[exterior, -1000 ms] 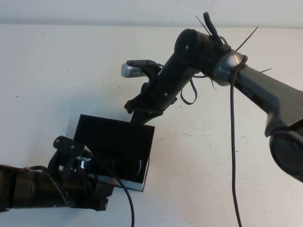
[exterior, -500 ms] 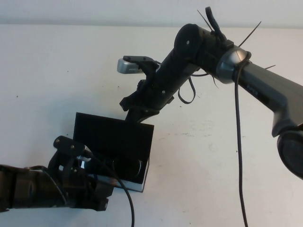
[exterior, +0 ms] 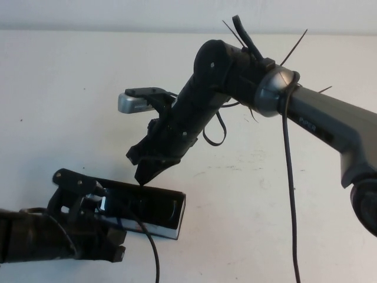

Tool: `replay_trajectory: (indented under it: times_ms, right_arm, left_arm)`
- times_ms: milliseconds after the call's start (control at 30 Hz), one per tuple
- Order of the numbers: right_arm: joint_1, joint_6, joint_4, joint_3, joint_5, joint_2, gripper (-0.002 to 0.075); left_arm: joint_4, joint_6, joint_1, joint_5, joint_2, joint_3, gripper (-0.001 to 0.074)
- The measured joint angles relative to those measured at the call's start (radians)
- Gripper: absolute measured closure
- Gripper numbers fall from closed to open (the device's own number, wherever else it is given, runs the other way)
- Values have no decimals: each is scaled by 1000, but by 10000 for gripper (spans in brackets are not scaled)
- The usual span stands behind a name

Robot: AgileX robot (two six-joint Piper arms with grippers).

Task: Return glasses to glasses case
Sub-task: Close the glasses case

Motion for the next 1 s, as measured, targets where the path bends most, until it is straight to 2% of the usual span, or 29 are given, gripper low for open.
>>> replay_trajectory:
  times_ms: [200,433,733,1000]
  right_arm:
    - [16,0,-9,0,0,-3,737]
    - [60,0,-25,0,0,-3,737]
    - [103,17,-87,2,1,-3,737]
    - [103,37,-84,2,1,32,737]
  left_arm:
    - [296,-342,0,-35,-170,15,738]
    - [645,-737,0,-20,-480,23,738]
    - [732,-823,0,-42,-924,27,738]
    - [763,-827,0,-69,-1144,29,738]
